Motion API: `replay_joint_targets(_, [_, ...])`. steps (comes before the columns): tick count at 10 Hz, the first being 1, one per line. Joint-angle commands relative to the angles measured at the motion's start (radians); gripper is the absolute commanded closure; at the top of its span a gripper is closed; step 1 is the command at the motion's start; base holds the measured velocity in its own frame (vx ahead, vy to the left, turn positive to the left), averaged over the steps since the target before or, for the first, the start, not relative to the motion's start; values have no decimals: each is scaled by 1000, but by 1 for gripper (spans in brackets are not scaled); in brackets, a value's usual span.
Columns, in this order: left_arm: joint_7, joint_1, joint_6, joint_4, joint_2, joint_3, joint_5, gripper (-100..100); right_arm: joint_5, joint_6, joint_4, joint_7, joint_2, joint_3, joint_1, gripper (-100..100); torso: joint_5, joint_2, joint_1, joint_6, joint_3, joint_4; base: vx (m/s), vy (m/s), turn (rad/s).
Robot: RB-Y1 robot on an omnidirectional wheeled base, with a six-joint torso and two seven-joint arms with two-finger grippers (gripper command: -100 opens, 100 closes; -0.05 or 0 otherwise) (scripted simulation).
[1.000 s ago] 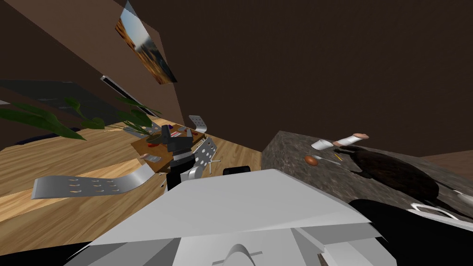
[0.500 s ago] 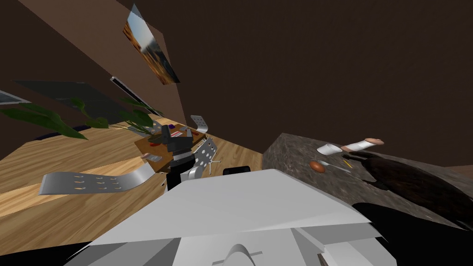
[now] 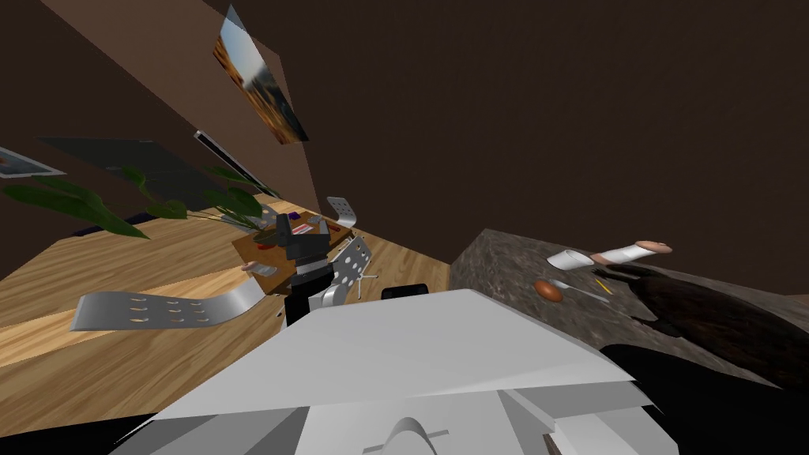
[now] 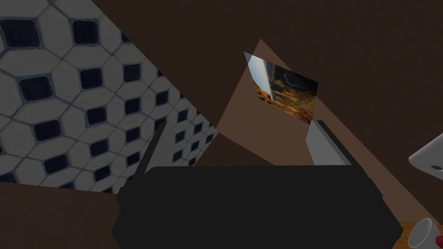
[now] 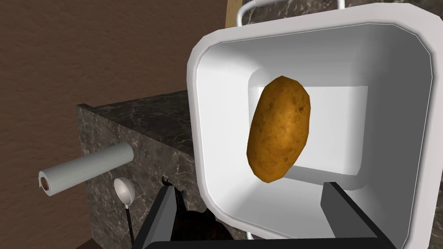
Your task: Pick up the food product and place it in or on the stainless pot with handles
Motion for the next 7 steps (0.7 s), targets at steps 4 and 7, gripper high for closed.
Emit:
replay_joint_targets(4, [0, 0, 0, 0, 0, 0, 0, 0, 50, -47, 75, 34, 47, -37, -23, -100, 0, -1, 0, 0, 0, 0, 27, -13, 22])
replay_joint_targets(7, [0, 0, 0, 0, 0, 0, 0, 0, 86, -75, 109, 60, 86, -82, -20, -100, 0, 0, 0, 0, 0, 0, 29, -13, 33])
